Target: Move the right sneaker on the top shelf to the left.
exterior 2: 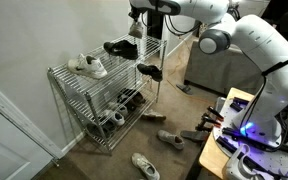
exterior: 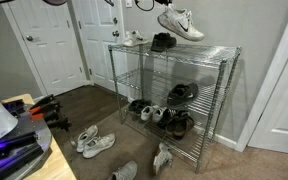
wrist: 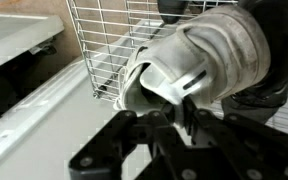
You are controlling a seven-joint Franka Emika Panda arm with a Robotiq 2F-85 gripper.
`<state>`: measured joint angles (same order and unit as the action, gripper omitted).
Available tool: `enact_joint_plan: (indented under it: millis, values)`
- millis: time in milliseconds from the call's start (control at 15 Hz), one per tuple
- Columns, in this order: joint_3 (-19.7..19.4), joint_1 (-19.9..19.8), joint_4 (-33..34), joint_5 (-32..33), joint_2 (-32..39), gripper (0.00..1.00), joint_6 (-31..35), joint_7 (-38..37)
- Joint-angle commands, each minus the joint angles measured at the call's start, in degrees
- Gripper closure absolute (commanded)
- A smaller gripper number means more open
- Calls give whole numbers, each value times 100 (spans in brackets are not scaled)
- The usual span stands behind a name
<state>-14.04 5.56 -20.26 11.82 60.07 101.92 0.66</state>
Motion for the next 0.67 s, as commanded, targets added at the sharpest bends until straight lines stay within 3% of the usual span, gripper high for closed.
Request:
enact_joint_plan:
  millis: [0,333,600]
  values:
    - [143,249,2,252,-113,95,395,482]
    - [194,528,1,429,-10,95,1560,965]
    - [385,598,-105,323,20,95,1930,1492]
